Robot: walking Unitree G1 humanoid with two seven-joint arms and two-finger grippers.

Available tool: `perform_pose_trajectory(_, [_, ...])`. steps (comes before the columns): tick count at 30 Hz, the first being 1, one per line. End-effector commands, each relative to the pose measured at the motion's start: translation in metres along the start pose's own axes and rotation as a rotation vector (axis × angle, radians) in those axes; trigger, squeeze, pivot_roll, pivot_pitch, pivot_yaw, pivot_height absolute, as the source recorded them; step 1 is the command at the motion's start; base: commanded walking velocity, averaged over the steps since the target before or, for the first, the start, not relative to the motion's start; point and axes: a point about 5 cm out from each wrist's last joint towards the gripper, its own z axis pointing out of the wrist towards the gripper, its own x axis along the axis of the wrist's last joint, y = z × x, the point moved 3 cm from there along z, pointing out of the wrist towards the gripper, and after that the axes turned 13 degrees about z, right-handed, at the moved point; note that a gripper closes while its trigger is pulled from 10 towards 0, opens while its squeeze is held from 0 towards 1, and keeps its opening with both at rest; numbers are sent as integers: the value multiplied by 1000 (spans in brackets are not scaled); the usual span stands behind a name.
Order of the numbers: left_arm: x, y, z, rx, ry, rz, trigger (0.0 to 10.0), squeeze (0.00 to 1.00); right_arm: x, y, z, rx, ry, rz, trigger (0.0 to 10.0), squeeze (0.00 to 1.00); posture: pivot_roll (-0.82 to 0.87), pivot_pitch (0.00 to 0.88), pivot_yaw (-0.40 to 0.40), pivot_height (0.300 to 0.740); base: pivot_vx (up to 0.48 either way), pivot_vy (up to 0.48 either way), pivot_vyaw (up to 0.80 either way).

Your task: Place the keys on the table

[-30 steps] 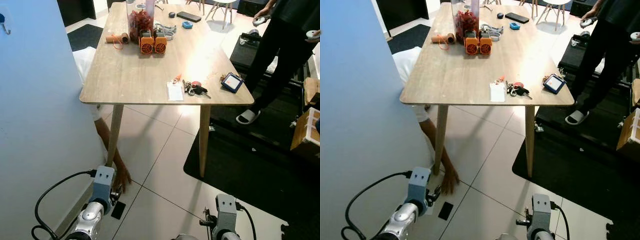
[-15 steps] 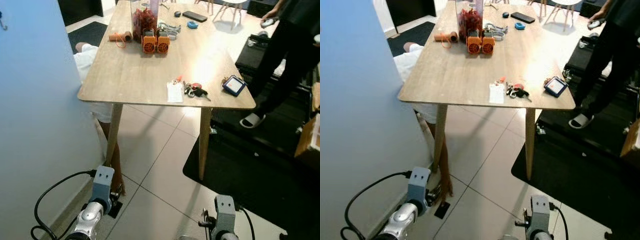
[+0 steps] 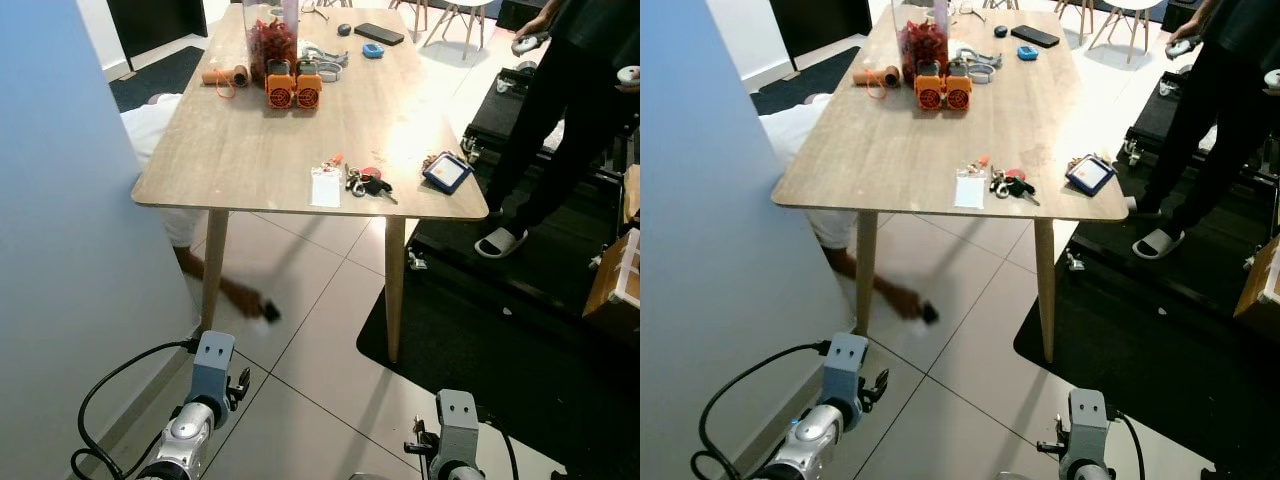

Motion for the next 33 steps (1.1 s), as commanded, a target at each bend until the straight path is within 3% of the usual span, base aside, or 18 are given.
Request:
perform_pose_trajectory(1, [-6, -2, -2, 2, -28, 14, 10000, 0, -5, 2, -1, -4, -17, 4, 10000, 0, 45, 66, -25, 740, 0, 0, 0])
perform_pose_trajectory(5, [-8, -2, -2, -5, -52, 86, 10000, 0, -5, 1, -1, -2, -17, 3, 10000, 0, 44, 63, -22, 740, 0, -480, 0])
perform_pose_trajectory(13, [-11, -3, -2, 0, -66, 22, 10000, 0, -7, 1, -2, -4, -23, 2, 10000, 0, 42, 62, -17, 740, 0, -120, 0])
perform_pose_trajectory(33, [-7, -3, 0, 0, -67, 39, 10000, 0, -8, 1, -2, -5, -25, 0, 10000, 0, 40, 42, -10, 740, 0, 0, 0])
